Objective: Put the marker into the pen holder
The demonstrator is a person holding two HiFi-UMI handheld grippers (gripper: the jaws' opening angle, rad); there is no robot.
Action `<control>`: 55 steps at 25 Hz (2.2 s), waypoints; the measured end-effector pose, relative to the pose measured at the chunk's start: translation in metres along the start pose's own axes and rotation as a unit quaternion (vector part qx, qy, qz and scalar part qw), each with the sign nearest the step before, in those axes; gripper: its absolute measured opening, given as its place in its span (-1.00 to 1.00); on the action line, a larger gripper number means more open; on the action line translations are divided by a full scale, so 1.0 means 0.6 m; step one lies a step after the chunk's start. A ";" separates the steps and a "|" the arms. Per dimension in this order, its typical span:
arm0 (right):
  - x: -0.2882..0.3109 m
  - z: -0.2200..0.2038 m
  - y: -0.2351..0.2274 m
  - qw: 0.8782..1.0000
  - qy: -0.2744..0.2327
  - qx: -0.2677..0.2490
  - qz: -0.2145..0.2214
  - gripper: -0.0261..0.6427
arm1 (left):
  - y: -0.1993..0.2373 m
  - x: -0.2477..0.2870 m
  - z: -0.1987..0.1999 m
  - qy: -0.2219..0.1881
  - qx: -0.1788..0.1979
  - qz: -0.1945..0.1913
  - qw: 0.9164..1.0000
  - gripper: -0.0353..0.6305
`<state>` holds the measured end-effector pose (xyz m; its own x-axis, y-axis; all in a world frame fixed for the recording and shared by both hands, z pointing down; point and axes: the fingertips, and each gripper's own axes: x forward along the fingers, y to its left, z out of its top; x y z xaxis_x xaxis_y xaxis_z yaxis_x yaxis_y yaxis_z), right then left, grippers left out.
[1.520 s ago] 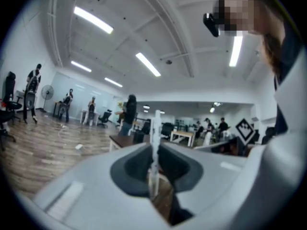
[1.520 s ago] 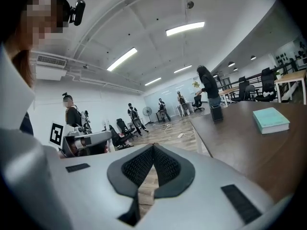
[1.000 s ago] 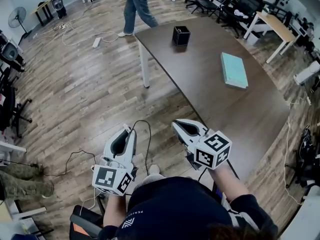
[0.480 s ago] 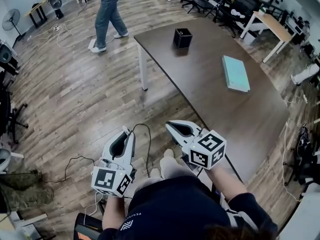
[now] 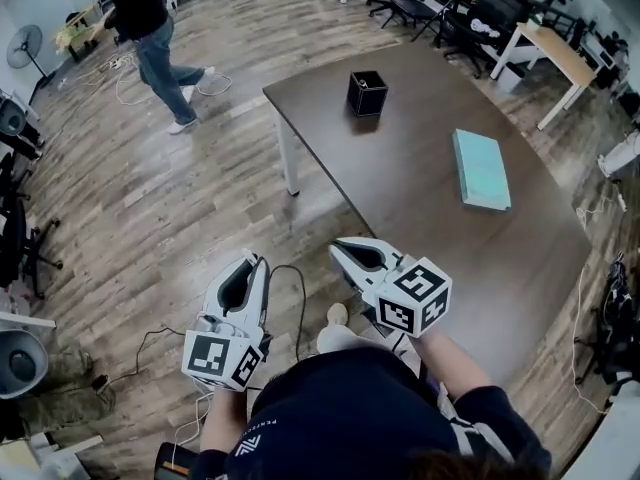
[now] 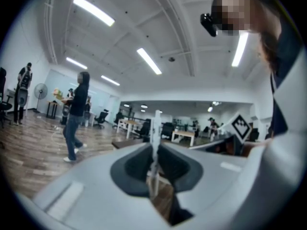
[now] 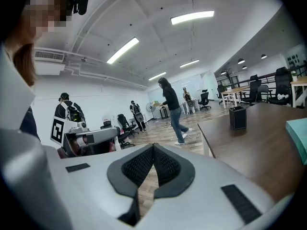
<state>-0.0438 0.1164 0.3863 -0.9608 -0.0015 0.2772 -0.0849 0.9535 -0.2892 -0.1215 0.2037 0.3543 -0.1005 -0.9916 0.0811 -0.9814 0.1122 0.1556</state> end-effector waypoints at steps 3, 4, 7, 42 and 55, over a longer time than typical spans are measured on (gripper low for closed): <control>0.012 0.010 -0.042 1.000 0.003 0.005 -0.003 -0.92 | 0.007 0.048 0.004 0.003 -0.008 -0.007 1.000 -0.75; 0.014 0.014 -0.053 1.000 0.003 0.007 -0.004 -0.92 | 0.007 0.062 0.006 0.003 -0.011 -0.010 1.000 -0.75; 0.015 0.028 -0.083 1.000 -0.003 0.010 -0.006 -0.92 | 0.005 0.102 0.007 0.008 -0.010 -0.019 1.000 -0.75; 0.001 0.107 -0.412 0.977 -0.065 0.084 -0.183 -0.92 | -0.040 0.577 0.024 0.056 -0.006 -0.238 0.970 -0.75; 0.063 0.157 -0.516 0.962 -0.082 0.122 -0.229 -0.92 | 0.000 0.742 0.067 0.055 -0.002 -0.292 0.955 -0.75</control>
<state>-0.0789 -0.2072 0.4001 -0.8346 -0.4723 0.2835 -0.5500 0.7423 -0.3828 -0.1732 -0.2403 0.3506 0.4818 -0.8725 0.0813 -0.8642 -0.4577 0.2090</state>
